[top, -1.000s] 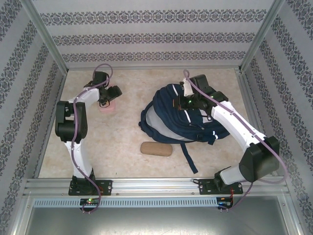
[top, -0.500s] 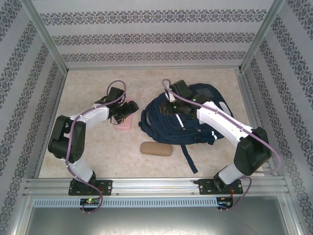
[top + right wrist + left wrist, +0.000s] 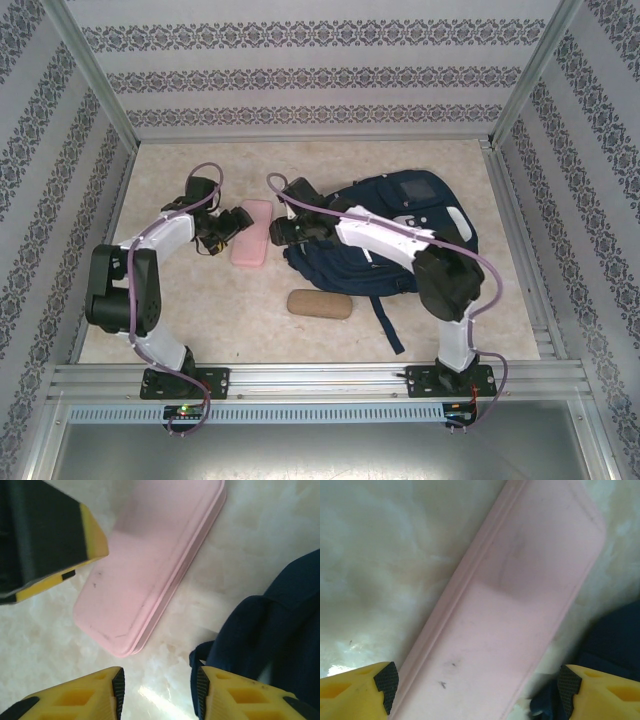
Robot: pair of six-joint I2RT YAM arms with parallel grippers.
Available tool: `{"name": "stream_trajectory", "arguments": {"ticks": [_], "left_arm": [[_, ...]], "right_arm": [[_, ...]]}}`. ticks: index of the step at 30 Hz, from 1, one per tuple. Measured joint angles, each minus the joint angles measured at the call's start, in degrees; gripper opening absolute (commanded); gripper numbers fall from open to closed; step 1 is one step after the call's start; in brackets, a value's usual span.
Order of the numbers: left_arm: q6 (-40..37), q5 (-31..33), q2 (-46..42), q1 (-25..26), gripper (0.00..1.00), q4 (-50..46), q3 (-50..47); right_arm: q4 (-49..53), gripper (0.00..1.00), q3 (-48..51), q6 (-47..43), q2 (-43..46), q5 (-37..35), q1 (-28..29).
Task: Pack books, pencil case, and school supplies into a backpack
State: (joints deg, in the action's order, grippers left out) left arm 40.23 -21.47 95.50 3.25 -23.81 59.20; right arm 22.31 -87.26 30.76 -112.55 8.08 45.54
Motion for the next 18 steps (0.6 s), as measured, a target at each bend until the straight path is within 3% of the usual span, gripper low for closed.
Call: {"name": "stream_trajectory", "arguments": {"ticks": [8,18], "left_arm": [[-3.1,-3.4,4.3,-0.4,0.85,0.5,-0.8],[-2.4,-7.5,3.2,-2.0,0.84,5.5,-4.5]], "right_arm": [[-1.6,0.44,-7.5,6.0,-11.1,3.4,0.0],[-1.2,0.41,-12.8,10.8,-17.1,4.3,-0.1]]}}
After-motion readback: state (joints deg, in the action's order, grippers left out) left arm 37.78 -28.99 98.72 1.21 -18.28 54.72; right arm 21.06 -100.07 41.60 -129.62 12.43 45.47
